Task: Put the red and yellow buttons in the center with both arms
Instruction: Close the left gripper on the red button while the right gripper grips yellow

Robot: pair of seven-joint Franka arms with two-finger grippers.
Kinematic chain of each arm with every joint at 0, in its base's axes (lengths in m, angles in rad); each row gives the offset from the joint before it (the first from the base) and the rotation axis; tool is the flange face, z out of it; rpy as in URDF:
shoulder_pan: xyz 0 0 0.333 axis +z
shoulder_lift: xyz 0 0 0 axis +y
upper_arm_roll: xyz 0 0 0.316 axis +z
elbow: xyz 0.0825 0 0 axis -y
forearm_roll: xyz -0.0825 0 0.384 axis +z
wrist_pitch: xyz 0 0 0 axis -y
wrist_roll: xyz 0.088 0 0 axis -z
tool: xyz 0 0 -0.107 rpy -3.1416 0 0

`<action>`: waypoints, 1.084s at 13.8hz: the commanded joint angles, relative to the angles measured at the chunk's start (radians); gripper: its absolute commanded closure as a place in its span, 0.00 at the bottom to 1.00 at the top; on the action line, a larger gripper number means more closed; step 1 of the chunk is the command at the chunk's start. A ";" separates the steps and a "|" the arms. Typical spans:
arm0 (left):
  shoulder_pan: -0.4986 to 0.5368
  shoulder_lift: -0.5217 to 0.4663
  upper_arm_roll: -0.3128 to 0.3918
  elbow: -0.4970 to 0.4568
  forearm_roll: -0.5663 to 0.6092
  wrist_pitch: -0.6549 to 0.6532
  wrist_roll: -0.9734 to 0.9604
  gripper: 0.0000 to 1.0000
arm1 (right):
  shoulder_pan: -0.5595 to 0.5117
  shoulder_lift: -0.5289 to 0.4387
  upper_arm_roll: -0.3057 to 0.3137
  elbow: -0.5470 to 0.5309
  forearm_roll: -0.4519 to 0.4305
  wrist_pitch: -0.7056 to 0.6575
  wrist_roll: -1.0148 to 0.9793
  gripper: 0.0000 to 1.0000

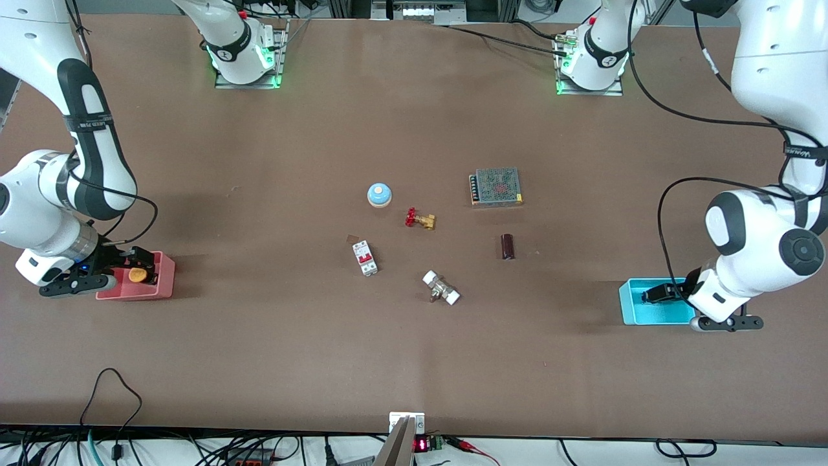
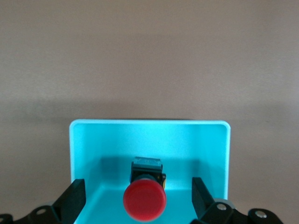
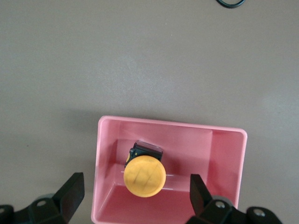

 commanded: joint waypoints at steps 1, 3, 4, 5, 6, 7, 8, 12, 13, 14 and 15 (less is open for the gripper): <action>0.002 0.048 0.003 0.041 -0.025 0.010 0.039 0.00 | -0.028 0.022 0.015 0.009 0.022 0.031 -0.053 0.00; 0.002 0.060 0.003 0.043 -0.025 0.010 0.040 0.00 | -0.034 0.034 0.015 0.009 0.022 0.052 -0.073 0.00; 0.002 0.068 0.003 0.044 -0.025 0.015 0.040 0.00 | -0.037 0.035 0.015 0.009 0.024 0.054 -0.076 0.00; 0.004 0.070 0.003 0.046 -0.027 0.029 0.037 0.00 | -0.037 0.035 0.015 0.009 0.024 0.054 -0.076 0.00; 0.004 0.076 0.003 0.046 -0.028 0.029 0.036 0.00 | -0.039 0.037 0.015 0.009 0.024 0.054 -0.076 0.00; 0.004 0.079 0.003 0.044 -0.028 0.029 0.034 0.00 | -0.039 0.039 0.017 0.009 0.024 0.054 -0.076 0.00; 0.004 0.079 0.003 0.041 -0.028 0.027 0.034 0.01 | -0.039 0.040 0.017 0.009 0.024 0.057 -0.076 0.00; 0.007 0.076 0.003 0.035 -0.028 0.018 0.034 0.04 | -0.037 0.052 0.018 0.009 0.027 0.077 -0.074 0.00; 0.007 0.074 0.002 0.035 -0.028 0.015 0.033 0.04 | -0.037 0.055 0.018 0.009 0.027 0.077 -0.074 0.01; 0.007 0.074 0.003 0.032 -0.028 0.009 0.033 0.04 | -0.037 0.057 0.018 0.009 0.027 0.077 -0.074 0.04; 0.007 0.073 0.002 0.032 -0.028 -0.008 0.033 0.04 | -0.037 0.058 0.018 0.009 0.027 0.077 -0.074 0.07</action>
